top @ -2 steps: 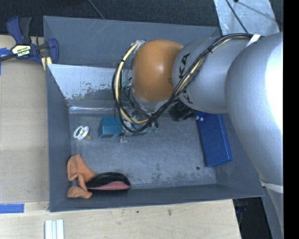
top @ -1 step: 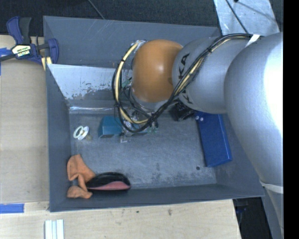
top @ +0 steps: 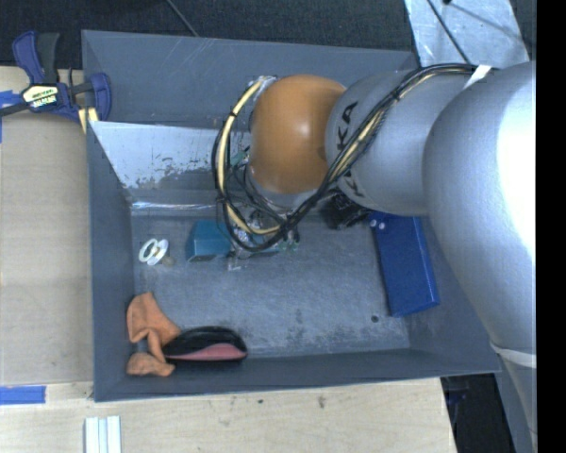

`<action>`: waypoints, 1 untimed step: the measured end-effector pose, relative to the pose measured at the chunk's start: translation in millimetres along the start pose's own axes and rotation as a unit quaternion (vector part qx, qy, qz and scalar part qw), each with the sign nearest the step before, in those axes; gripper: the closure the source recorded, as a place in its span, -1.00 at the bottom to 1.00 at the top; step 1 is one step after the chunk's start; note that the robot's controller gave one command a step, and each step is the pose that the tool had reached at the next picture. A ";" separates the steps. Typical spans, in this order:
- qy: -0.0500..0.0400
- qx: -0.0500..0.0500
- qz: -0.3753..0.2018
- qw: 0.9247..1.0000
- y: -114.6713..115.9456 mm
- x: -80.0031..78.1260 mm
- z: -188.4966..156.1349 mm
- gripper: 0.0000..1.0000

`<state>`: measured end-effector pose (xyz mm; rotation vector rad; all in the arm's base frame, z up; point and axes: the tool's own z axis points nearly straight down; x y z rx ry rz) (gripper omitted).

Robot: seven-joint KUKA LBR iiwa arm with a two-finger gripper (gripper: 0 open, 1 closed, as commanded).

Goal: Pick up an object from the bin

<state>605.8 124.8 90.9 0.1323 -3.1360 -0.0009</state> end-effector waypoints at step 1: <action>0.000 0.000 0.000 1.000 -0.1 0.0 0.0 1.00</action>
Offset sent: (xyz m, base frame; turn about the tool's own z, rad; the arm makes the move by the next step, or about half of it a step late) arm 0.0000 0.0000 0.0000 0.0000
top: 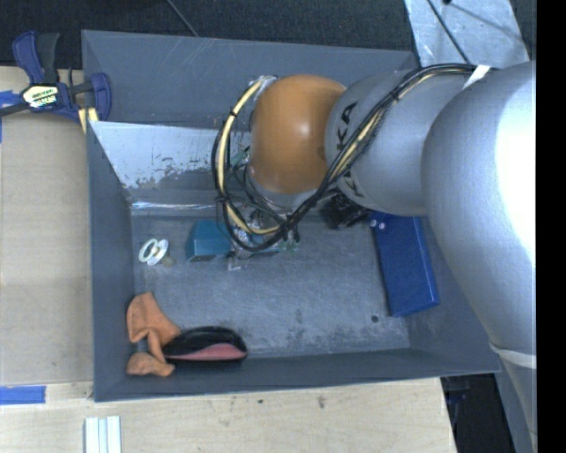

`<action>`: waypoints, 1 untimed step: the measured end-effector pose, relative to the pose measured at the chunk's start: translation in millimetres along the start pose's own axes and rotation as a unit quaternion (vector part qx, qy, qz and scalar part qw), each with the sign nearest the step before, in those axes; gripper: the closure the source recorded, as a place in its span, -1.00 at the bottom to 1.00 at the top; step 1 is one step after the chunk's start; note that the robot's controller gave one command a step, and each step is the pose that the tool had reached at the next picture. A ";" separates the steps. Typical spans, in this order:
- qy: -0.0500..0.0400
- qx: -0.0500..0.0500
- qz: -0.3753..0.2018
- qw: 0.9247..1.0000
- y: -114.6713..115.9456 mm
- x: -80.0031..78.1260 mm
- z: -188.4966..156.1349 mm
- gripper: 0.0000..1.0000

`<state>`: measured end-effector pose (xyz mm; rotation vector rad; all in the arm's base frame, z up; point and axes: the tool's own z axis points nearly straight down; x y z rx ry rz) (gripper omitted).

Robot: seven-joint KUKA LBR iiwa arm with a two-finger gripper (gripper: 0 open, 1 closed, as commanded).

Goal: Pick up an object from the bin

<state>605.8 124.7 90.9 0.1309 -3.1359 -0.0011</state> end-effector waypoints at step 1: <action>0.000 0.000 0.000 1.000 0.0 0.0 0.0 1.00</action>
Offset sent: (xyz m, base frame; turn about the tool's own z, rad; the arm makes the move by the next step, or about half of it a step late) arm 0.0000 0.0000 0.0000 0.0000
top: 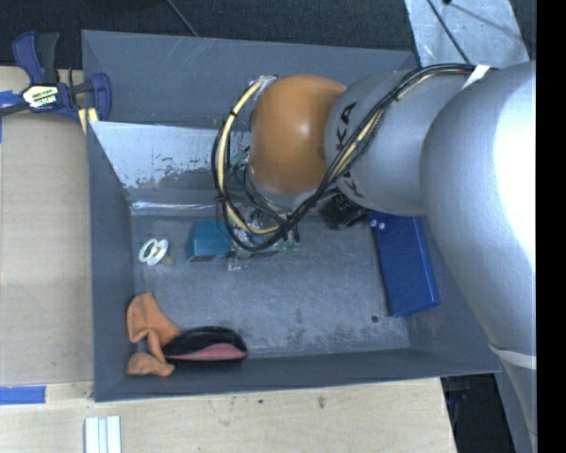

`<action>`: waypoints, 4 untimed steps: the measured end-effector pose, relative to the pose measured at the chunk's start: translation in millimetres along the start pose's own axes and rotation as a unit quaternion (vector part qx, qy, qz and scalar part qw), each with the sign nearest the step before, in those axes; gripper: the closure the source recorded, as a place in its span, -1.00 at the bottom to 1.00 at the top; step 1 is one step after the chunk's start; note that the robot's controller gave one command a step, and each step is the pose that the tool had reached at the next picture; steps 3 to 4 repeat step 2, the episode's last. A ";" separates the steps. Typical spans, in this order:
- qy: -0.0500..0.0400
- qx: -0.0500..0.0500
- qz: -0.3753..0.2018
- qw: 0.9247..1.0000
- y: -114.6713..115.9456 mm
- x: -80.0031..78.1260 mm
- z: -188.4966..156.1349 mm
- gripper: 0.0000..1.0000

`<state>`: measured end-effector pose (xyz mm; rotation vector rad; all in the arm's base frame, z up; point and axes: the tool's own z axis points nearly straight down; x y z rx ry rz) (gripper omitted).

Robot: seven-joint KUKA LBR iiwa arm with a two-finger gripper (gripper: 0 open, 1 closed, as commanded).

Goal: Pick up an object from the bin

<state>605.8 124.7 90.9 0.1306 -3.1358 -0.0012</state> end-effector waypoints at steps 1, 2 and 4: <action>0.000 0.000 0.000 1.000 0.0 0.0 0.0 1.00; 0.000 0.001 0.003 1.000 3.8 0.7 -146.1 1.00; 0.000 0.001 0.003 1.000 3.8 0.7 -146.1 1.00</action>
Offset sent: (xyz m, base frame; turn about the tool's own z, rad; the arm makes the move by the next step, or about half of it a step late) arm -0.0004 0.0048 0.1480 0.0063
